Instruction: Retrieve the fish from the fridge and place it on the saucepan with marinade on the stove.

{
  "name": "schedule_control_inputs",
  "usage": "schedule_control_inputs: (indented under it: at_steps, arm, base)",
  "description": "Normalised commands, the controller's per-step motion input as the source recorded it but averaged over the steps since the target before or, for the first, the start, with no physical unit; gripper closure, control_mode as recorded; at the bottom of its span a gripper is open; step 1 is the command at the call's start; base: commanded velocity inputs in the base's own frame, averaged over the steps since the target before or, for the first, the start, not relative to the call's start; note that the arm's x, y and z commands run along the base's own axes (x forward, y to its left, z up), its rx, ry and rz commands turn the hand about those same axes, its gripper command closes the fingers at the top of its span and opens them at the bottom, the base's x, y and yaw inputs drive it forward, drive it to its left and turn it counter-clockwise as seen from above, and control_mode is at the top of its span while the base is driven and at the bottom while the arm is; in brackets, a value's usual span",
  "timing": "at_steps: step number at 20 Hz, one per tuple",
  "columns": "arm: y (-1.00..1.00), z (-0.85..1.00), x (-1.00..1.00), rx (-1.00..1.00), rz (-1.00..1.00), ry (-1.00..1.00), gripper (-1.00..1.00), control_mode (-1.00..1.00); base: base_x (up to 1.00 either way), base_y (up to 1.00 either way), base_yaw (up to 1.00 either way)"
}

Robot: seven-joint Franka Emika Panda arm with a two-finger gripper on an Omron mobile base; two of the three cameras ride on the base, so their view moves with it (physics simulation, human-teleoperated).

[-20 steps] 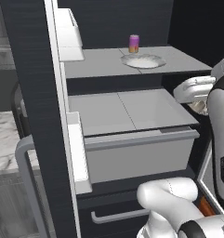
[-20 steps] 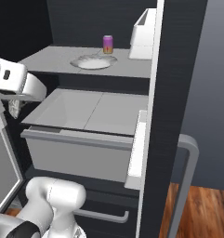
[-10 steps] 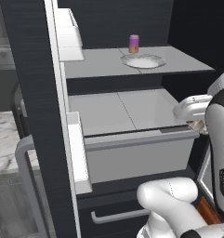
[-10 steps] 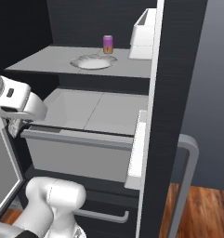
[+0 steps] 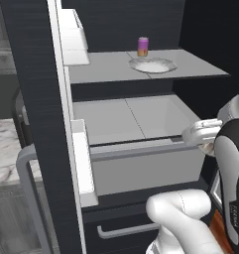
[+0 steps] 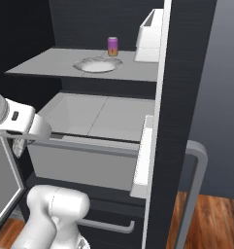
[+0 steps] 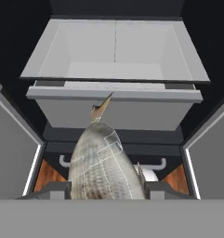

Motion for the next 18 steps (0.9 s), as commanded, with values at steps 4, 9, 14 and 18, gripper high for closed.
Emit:
schedule_control_inputs:
  at_steps: [4, 9, 14, 18]
  arm:
    - [0.00, 0.00, 0.00, 0.00, 0.00, 0.02, 1.00, -1.00]
    - [0.00, 0.00, -0.04, 0.00, 0.00, 0.00, 1.00, 1.00]
    - [0.00, 0.00, 0.00, 0.00, 0.00, 0.00, 1.00, 1.00]
    - [0.00, 0.00, 0.00, 0.00, 0.00, 0.00, 1.00, 1.00]
  base:
    - [0.00, 0.00, 0.00]
    - [-0.33, 0.00, 0.00]
    - [-1.00, -0.05, 0.00]
    - [-1.00, -0.05, 0.00]
